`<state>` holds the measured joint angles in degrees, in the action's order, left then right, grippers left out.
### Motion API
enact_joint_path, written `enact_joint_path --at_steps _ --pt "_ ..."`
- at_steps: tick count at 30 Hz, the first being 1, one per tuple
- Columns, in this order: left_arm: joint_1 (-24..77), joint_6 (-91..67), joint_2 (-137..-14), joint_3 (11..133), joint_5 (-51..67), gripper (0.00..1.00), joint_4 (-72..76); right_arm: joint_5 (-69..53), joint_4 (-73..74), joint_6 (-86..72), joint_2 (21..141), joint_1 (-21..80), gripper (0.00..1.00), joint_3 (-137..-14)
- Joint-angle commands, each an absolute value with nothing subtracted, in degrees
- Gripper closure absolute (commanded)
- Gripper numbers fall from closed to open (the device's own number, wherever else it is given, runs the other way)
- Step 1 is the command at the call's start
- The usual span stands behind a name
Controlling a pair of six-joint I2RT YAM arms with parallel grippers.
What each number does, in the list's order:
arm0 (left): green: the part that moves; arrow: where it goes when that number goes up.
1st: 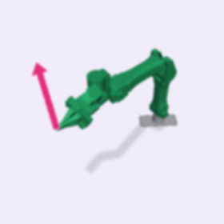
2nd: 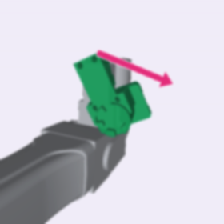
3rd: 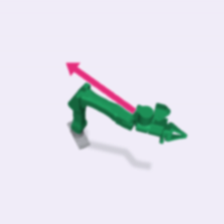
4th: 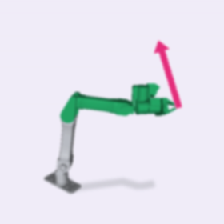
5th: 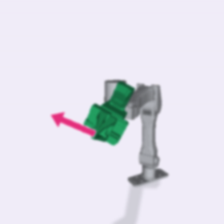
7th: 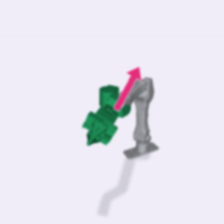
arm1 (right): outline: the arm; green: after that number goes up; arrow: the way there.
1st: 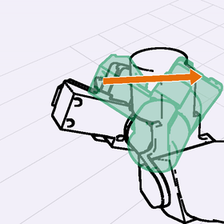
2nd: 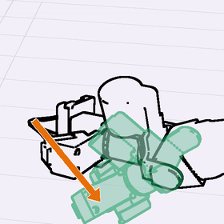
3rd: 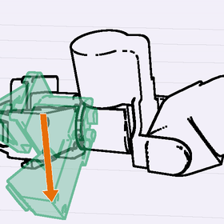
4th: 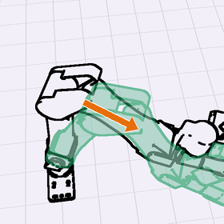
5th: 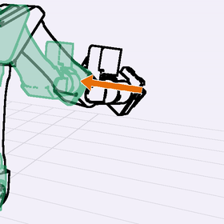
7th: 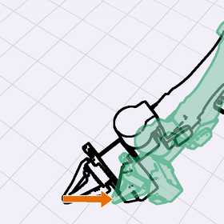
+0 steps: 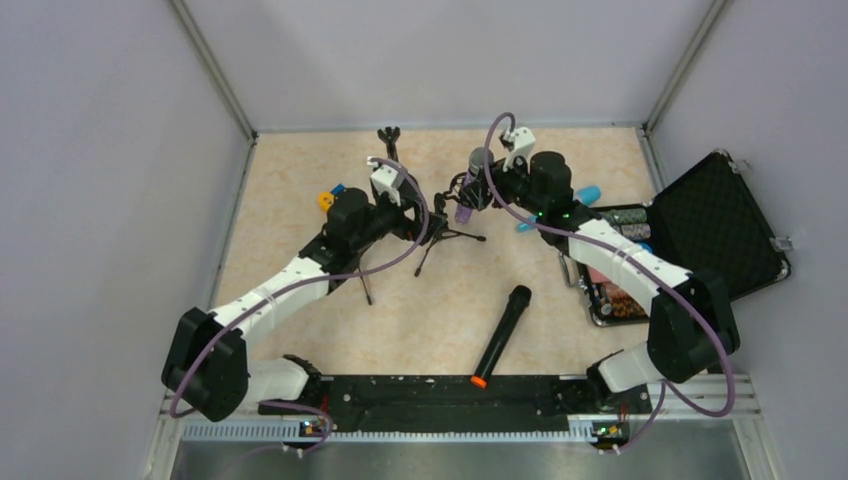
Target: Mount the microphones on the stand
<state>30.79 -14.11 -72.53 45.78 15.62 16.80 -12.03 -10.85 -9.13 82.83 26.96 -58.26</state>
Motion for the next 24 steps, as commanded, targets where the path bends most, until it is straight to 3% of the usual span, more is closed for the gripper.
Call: enact_joint_path --at_steps 1,4,8,16,24 --pt "30.66 -10.95 -73.56 48.57 16.94 0.06 21.4 -14.06 -9.55 -10.07 78.2 27.42 0.2 -59.97" --pt "30.61 -9.39 -74.63 49.35 17.84 0.07 21.46 -14.13 -9.76 -11.14 74.66 27.3 0.08 -58.08" --pt "30.61 -5.78 -76.35 50.53 19.01 0.07 20.96 -15.57 -9.78 -12.48 70.92 26.9 0.02 -55.55" --pt "30.59 -0.48 -80.95 54.55 21.19 0.08 19.56 -29.91 -14.64 -20.98 67.28 19.93 0.01 -49.37" --pt "30.63 3.68 -87.03 59.65 22.74 0.12 15.78 -31.2 -14.19 -21.32 66.59 19.06 0.01 -47.81"
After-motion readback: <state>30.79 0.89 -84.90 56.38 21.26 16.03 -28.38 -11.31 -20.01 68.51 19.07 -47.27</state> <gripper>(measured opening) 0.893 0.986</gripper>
